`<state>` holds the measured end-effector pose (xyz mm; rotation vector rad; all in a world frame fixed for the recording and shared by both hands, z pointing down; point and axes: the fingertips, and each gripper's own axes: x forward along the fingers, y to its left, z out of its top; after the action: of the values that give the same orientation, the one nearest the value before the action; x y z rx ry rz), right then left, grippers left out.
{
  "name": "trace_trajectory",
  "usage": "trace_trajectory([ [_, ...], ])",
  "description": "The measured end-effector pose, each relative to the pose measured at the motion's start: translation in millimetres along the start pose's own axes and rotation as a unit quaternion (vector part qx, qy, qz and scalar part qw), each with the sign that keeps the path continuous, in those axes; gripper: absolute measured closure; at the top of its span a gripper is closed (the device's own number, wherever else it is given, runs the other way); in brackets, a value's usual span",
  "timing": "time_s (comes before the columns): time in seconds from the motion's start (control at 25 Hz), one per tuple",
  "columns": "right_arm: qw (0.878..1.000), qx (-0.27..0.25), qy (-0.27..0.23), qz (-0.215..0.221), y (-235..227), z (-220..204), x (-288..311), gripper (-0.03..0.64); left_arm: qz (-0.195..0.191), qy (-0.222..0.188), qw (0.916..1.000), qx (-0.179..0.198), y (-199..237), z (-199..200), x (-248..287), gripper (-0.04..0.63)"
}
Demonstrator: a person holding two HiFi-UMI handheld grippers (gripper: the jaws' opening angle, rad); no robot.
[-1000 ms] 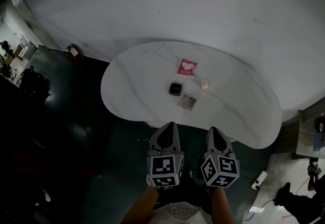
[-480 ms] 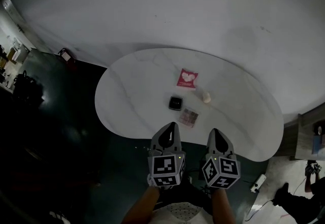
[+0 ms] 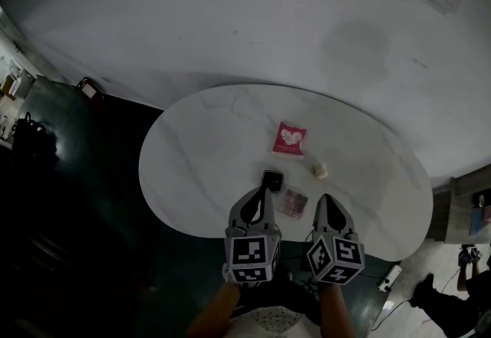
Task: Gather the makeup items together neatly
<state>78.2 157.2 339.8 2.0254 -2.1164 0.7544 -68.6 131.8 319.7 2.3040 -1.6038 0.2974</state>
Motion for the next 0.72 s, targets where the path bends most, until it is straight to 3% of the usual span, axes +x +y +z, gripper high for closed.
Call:
trace_trajectory([
  [0.44,0.999,-0.001,0.041,-0.018,24,-13,52,0.606,-0.004,0.026,0.9995,-0.015,54,-6,36,0.566],
  [0.72,0.998,0.004,0.055,-0.024,22,-13,64,0.606,0.004,0.035,0.999,-0.028,63,-10,46,0.566],
])
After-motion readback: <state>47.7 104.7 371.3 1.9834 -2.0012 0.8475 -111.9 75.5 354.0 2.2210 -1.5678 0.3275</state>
